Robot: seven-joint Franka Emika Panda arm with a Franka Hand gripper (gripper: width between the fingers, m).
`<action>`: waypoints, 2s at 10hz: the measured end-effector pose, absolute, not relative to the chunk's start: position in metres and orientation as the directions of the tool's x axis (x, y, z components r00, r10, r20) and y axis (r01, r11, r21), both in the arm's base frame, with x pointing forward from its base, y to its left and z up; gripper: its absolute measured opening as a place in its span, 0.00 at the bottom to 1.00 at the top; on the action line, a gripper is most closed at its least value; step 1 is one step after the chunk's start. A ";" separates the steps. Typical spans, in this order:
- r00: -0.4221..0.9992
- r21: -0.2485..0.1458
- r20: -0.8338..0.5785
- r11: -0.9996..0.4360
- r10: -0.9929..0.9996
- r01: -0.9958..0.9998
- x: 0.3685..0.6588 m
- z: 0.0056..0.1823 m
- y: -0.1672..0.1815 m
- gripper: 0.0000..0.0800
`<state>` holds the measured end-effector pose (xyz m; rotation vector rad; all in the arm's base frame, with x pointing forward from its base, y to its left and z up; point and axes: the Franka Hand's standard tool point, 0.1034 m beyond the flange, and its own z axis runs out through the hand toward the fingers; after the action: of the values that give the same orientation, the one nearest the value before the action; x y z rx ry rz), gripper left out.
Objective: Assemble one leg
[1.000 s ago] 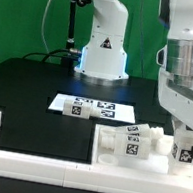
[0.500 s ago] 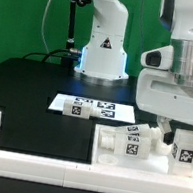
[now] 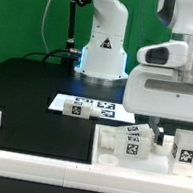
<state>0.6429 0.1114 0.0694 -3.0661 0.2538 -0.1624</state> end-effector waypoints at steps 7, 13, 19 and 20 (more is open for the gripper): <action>0.897 -0.097 0.083 -0.899 -0.434 -0.426 0.643 0.068 0.108 0.36; 0.430 -0.103 -0.035 -0.425 -0.902 -0.899 0.641 0.069 0.104 0.36; -0.197 -0.061 -0.152 0.208 -0.969 -0.976 0.640 0.067 0.106 0.36; -0.216 -0.059 -0.153 0.227 -0.964 -0.972 0.640 0.067 0.105 0.36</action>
Offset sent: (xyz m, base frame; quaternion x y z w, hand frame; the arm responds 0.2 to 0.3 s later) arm 0.0000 0.0000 0.0000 0.0000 0.0000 0.0000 1.0000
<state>0.6405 0.1054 0.0674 -1.8601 2.3331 0.0745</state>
